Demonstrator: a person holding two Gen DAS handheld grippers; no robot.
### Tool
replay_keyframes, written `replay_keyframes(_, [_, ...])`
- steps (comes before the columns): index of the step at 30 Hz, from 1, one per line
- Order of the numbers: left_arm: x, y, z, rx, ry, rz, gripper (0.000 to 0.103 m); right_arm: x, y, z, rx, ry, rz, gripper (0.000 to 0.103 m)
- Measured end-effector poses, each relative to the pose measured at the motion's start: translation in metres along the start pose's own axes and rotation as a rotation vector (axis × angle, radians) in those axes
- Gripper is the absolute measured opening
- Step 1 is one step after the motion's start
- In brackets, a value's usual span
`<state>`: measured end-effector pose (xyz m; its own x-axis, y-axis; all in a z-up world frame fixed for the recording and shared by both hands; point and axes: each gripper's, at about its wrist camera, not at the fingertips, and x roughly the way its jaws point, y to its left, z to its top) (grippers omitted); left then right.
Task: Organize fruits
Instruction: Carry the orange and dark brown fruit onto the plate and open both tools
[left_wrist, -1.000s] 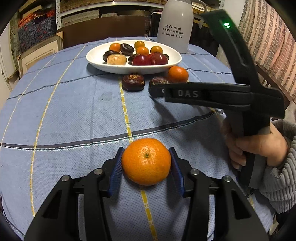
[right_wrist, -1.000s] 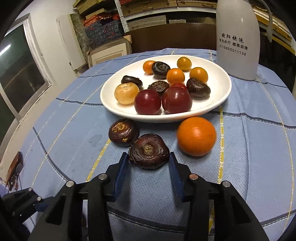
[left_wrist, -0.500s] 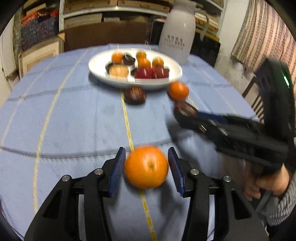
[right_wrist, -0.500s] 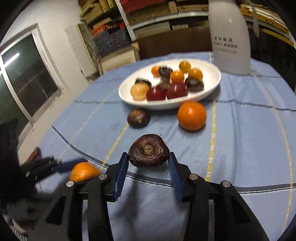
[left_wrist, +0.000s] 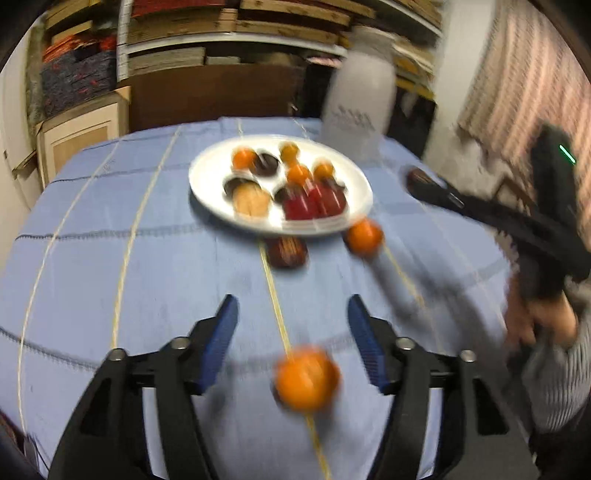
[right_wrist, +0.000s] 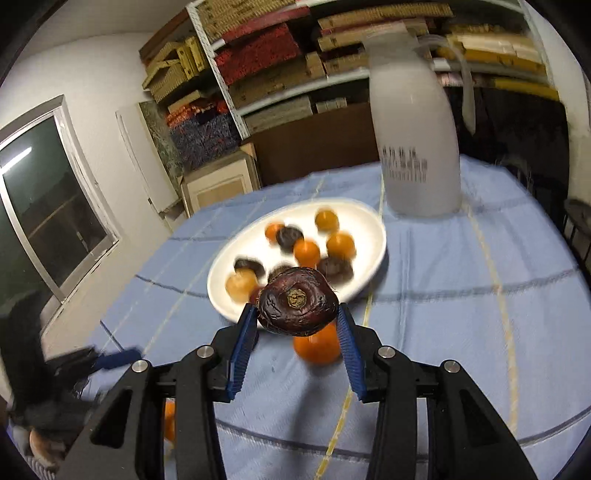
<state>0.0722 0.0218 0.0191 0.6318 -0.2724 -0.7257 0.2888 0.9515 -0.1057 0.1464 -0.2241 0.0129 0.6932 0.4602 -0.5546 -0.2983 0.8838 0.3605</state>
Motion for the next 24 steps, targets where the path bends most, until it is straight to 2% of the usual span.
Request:
replay_keyframes(3, [0.000, -0.013, -0.027, 0.039, 0.024, 0.005, 0.064, 0.018, -0.008, -0.013, 0.028, 0.067, 0.007, 0.045])
replay_keyframes(7, [0.014, -0.012, -0.038, 0.035, 0.053, 0.027, 0.063, 0.017, -0.005, -0.016, 0.016, 0.058, 0.011, 0.045])
replay_keyframes(9, [0.023, -0.009, -0.041, 0.020, 0.083, 0.002, 0.051, 0.017, -0.005, -0.017, 0.016, 0.060, 0.012, 0.045])
replay_keyframes(10, [0.027, -0.009, -0.042, 0.027, 0.093, 0.014, 0.049, 0.017, -0.004, -0.017, 0.017, 0.063, 0.014, 0.045])
replay_keyframes(15, [0.032, -0.011, -0.039, 0.029, 0.089, 0.006, 0.046, 0.015, -0.004, -0.017, 0.021, 0.056, 0.017, 0.045])
replay_keyframes(18, [0.022, -0.004, -0.013, 0.026, 0.050, 0.032, 0.046, 0.007, -0.003, -0.010, 0.018, 0.026, 0.015, 0.045])
replay_keyframes(24, [0.017, 0.022, 0.084, -0.011, -0.078, 0.091, 0.046, 0.008, 0.003, 0.038, -0.038, -0.014, -0.038, 0.045])
